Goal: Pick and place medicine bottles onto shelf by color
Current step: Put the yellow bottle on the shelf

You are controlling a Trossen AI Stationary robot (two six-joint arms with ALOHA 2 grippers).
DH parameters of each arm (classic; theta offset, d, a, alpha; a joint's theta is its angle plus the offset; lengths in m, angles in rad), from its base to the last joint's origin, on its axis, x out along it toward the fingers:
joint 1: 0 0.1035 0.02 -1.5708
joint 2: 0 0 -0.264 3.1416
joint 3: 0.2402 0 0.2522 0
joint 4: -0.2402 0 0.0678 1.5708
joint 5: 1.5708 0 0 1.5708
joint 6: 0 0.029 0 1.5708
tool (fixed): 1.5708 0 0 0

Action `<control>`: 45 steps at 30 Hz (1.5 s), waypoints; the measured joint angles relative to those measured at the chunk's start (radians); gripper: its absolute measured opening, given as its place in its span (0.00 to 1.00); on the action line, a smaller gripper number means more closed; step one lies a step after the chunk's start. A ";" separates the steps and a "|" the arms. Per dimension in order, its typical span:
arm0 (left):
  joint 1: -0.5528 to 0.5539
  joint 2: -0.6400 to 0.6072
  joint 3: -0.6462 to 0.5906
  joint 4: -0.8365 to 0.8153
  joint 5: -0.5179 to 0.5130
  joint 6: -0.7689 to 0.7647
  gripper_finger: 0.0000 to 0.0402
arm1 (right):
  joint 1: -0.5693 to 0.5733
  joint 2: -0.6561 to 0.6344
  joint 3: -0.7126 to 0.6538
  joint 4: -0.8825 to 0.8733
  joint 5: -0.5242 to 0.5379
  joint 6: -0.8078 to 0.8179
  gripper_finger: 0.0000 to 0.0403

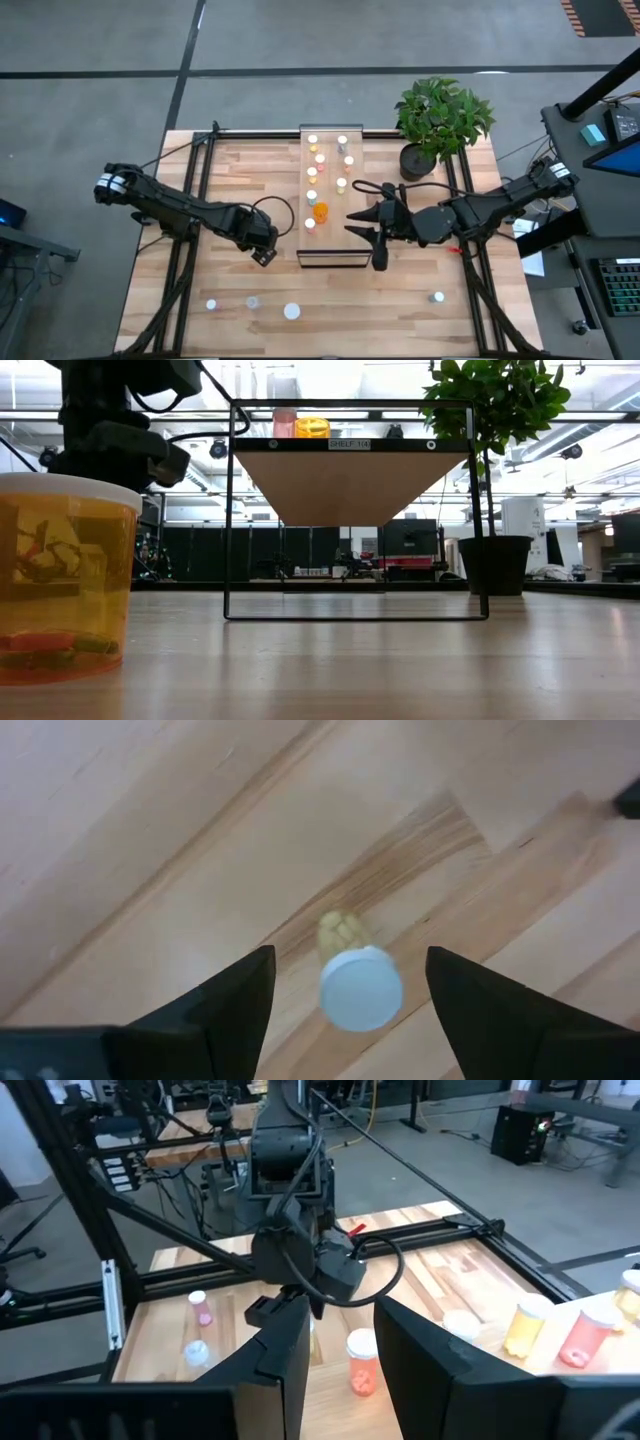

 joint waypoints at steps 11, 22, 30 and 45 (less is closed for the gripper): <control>-0.001 0.008 -0.002 0.001 0.000 0.001 0.46 | -0.002 0.000 0.000 0.000 0.006 -0.002 0.26; -0.009 0.088 0.014 0.013 0.031 0.009 0.36 | -0.002 0.000 0.000 -0.005 0.006 -0.002 0.26; -0.009 0.073 0.029 0.004 0.034 0.009 0.22 | -0.005 0.000 0.000 -0.010 0.006 0.001 0.26; -0.007 0.064 0.274 -0.299 0.174 0.285 0.24 | 0.025 -0.028 0.030 -0.181 0.000 0.128 0.21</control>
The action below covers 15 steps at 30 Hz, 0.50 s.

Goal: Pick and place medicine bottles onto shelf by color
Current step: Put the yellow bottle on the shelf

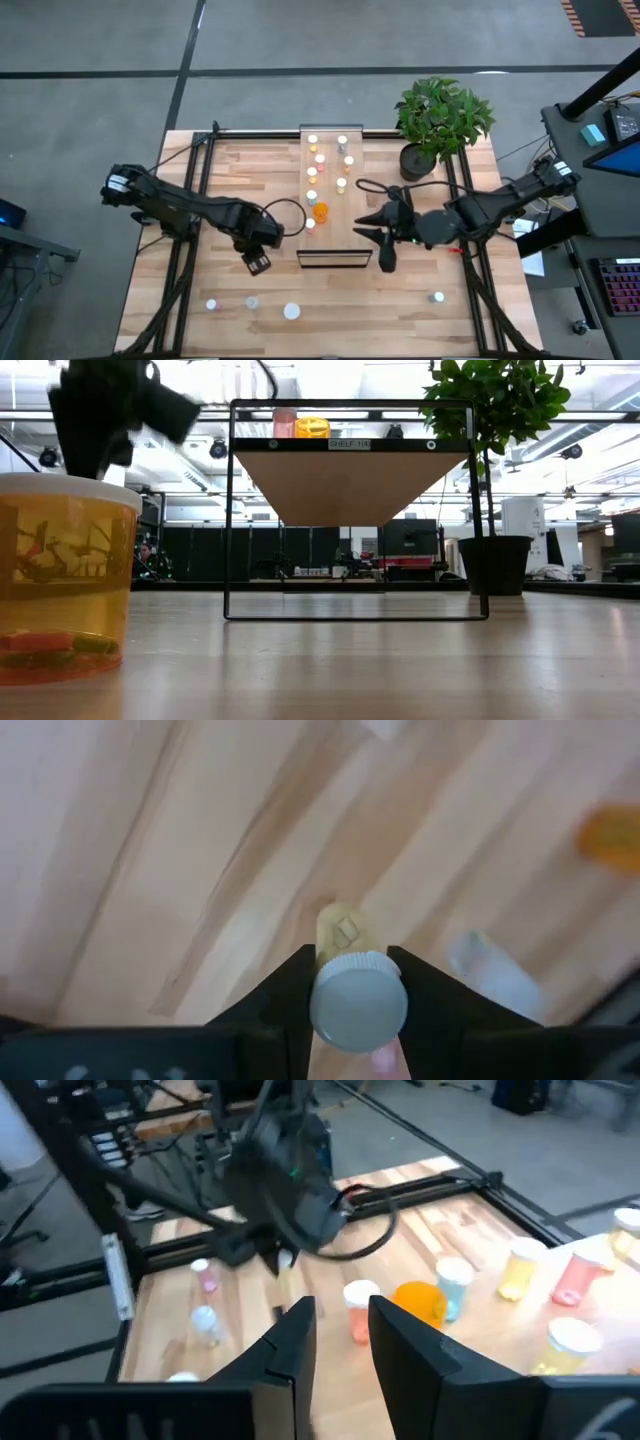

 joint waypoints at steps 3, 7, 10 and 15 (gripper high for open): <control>0.002 0.000 0.086 -0.084 0.022 0.088 0.24 | 0.019 -0.006 -0.012 0.031 0.004 -0.035 0.18; 0.004 0.000 0.176 -0.150 0.023 0.121 0.24 | 0.014 -0.008 -0.084 0.165 0.004 -0.094 0.14; 0.007 0.000 0.225 -0.167 0.023 0.120 0.24 | -0.020 -0.007 -0.169 0.316 -0.038 -0.134 0.11; 0.007 0.000 0.282 -0.173 0.022 0.120 0.25 | -0.157 -0.024 -0.294 0.550 -0.211 -0.153 0.07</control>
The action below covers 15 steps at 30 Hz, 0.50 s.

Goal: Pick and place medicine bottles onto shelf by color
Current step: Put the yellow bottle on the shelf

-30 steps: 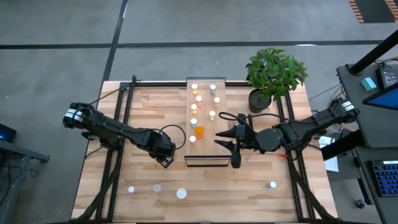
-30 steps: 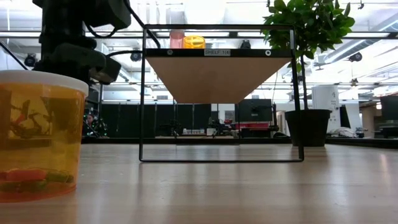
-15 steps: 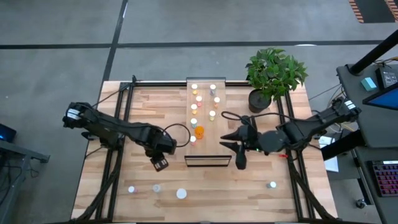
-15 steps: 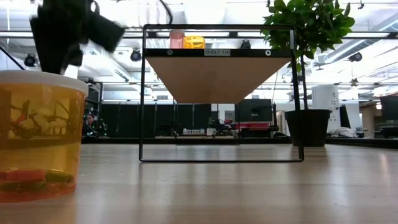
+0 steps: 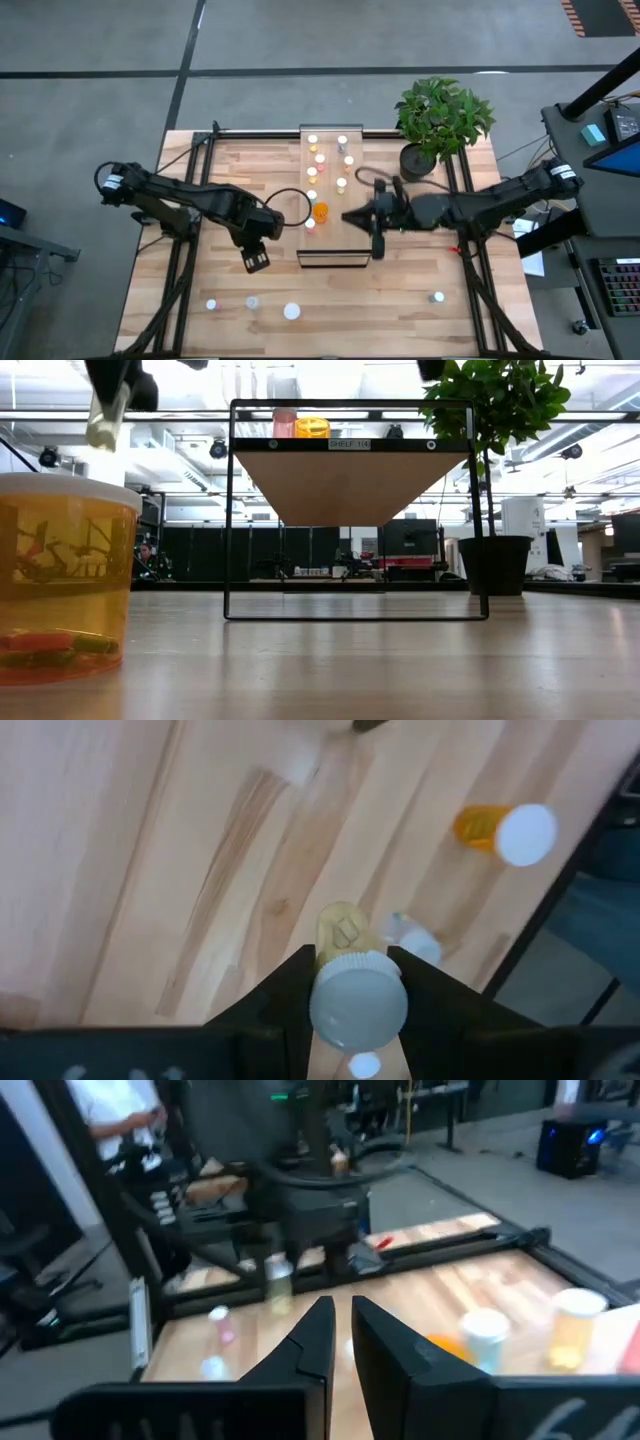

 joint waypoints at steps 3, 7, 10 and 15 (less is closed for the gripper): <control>0.000 0.000 0.031 -0.036 0.000 0.000 0.25 | -0.075 -0.037 -0.028 0.058 -0.025 -0.054 0.04; 0.000 0.000 0.080 -0.131 0.004 0.000 0.25 | -0.111 -0.117 -0.052 0.040 -0.018 -0.134 0.02; 0.000 0.000 0.123 -0.190 0.007 0.003 0.25 | -0.110 -0.172 -0.072 -0.019 0.013 -0.157 0.02; 0.001 0.002 0.197 -0.216 0.032 0.001 0.25 | -0.110 -0.236 -0.125 -0.055 0.016 -0.099 0.02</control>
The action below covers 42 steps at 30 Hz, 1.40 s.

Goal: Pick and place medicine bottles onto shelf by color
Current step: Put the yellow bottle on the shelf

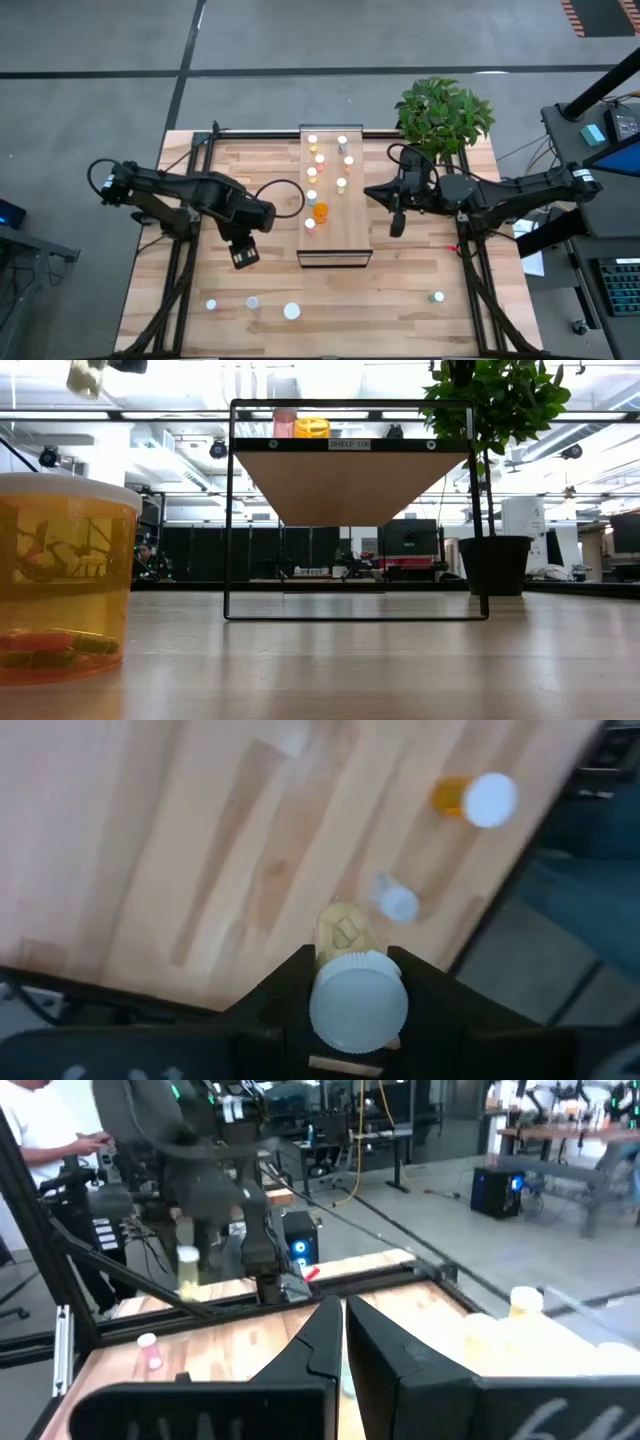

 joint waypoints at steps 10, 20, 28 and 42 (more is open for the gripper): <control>0.011 0.041 0.160 -0.024 0.151 -0.029 0.23 | 0.001 -0.006 -0.030 0.007 -0.003 0.047 0.02; 0.011 0.109 0.352 -0.024 0.217 -0.025 0.23 | 0.036 -0.028 -0.037 0.035 -0.004 -0.007 0.02; 0.012 0.121 0.419 -0.024 0.257 -0.002 0.23 | 0.036 -0.031 -0.056 0.032 -0.009 0.026 0.02; 0.278 0.164 0.445 -0.024 0.092 0.327 0.23 | 0.038 -0.026 -0.058 0.032 -0.016 0.047 0.02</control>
